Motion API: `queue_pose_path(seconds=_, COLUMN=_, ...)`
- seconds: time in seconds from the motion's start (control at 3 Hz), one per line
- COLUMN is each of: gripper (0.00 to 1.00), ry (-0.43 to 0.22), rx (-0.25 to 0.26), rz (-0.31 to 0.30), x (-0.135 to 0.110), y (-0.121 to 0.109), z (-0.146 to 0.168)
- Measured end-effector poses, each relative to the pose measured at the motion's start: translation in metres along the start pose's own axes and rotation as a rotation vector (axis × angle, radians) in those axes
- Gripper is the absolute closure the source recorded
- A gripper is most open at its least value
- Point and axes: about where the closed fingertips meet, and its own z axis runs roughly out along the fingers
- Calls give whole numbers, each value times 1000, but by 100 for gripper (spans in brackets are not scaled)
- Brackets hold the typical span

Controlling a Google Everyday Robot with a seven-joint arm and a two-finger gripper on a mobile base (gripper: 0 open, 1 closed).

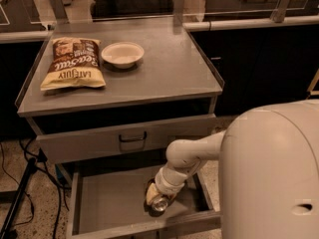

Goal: Place orange can into middle drawer

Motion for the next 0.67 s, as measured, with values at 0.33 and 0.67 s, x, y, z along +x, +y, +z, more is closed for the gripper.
queue_pose_path(seconds=0.33, gripper=100, ry=-4, rx=7, rz=44, x=-9, y=-14, z=11)
queue_pose_path(seconds=0.67, gripper=100, ry=-8, rx=9, rz=90, x=-16, y=-28, z=24)
